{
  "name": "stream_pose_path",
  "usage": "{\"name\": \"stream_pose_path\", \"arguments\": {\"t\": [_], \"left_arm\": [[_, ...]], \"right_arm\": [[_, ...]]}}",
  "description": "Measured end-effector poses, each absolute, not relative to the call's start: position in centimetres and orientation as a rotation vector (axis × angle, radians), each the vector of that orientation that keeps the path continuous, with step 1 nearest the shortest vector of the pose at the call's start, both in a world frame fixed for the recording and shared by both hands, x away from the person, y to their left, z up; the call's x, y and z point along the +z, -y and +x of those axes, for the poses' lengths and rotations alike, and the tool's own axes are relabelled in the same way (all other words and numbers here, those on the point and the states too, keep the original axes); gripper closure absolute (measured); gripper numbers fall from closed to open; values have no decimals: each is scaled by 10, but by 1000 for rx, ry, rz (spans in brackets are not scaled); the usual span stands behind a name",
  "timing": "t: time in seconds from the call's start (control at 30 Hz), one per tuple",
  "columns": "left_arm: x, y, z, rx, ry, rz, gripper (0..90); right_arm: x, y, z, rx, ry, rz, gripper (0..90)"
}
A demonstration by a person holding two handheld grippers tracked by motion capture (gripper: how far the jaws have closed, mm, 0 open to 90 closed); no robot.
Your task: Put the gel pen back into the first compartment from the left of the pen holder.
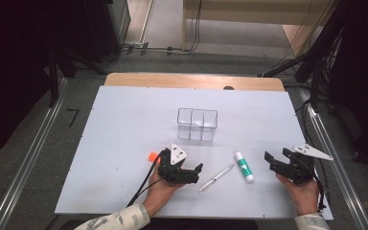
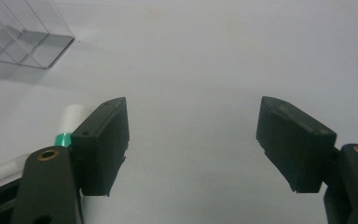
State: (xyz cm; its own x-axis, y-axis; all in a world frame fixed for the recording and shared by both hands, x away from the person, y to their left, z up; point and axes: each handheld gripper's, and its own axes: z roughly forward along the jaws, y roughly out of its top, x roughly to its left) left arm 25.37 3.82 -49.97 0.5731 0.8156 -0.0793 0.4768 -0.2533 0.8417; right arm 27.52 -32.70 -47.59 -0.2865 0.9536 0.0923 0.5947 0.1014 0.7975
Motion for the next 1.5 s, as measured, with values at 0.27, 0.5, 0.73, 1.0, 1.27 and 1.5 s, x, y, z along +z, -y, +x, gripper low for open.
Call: {"name": "stream_pose_path", "arguments": {"t": [0.27, 0.5, 0.73, 1.0, 1.27, 1.5], "left_arm": [[-502, -15, 254, 430, -1013, 1912, 123], [-505, 5, 255, 411, -977, 1922, 122], [-508, 19, 258, 405, -949, 1940, 134], [-512, 29, 261, 341, -896, 1976, 269], [-515, 37, 264, 323, -864, 2024, 340], [-514, 44, 266, 327, -843, 2042, 409]], "right_arm": [[-476, 326, 275, 1054, -1936, 1507, 239], [-476, 326, 275, 1056, -1938, 1506, 239], [-476, 326, 275, 1059, -1938, 1506, 239], [-476, 326, 275, 1058, -1940, 1505, 239], [-476, 326, 275, 1058, -1941, 1504, 239], [-476, 326, 275, 1056, -1945, 1503, 239]]}}
